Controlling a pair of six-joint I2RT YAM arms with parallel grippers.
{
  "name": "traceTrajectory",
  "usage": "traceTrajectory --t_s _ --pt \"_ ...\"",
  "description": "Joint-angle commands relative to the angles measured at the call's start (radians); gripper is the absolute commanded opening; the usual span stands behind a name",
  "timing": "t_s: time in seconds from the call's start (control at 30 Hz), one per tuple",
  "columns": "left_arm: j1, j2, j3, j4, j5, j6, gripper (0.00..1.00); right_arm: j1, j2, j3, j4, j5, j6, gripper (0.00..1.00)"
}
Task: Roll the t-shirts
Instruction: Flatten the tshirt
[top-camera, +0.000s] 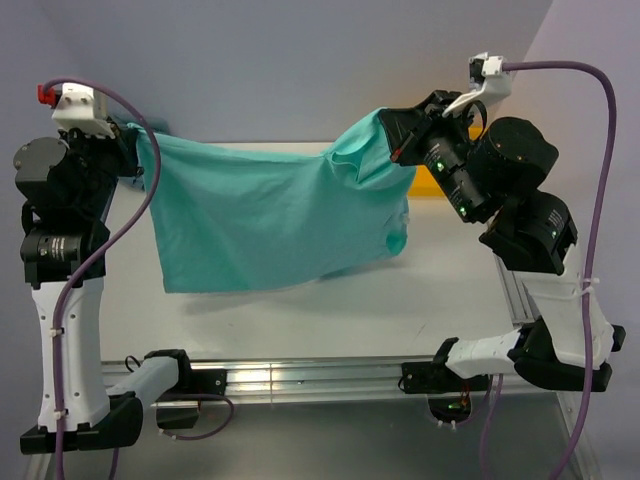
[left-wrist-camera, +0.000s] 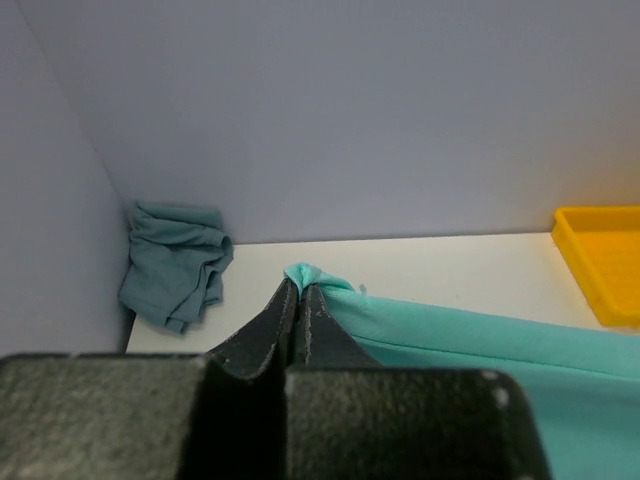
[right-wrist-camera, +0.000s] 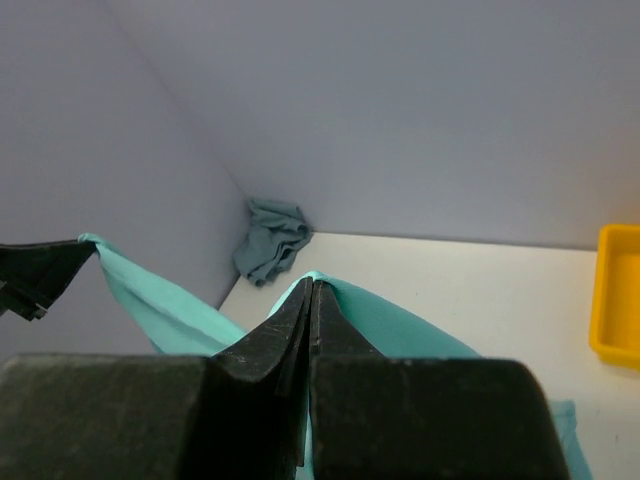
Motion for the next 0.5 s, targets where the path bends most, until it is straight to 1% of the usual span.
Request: traceTrajectory --t_s 0.0,0.03,0.2,0.3,0.47 --pt "0.005 -0.049 0.018 0.120 -0.051 -0.021 0.00 -0.005 0.014 0.081 0.084 -0.005 -0.095 0.00" --pt "0.005 -0.076 0.006 0.164 -0.053 -0.024 0.00 -0.003 0.003 0.075 0.123 -0.004 -0.103 0.00" --pt "0.005 -0.095 0.021 0.188 -0.065 -0.044 0.00 -0.003 -0.066 0.005 0.275 -0.005 -0.158 0.00" --pt "0.005 -0.113 0.029 0.192 -0.064 -0.052 0.00 -0.005 -0.107 -0.025 0.312 -0.027 -0.164 0.00" --pt "0.005 -0.164 0.030 0.172 -0.053 -0.063 0.00 -0.003 -0.173 -0.083 0.328 -0.051 -0.161 0.00"
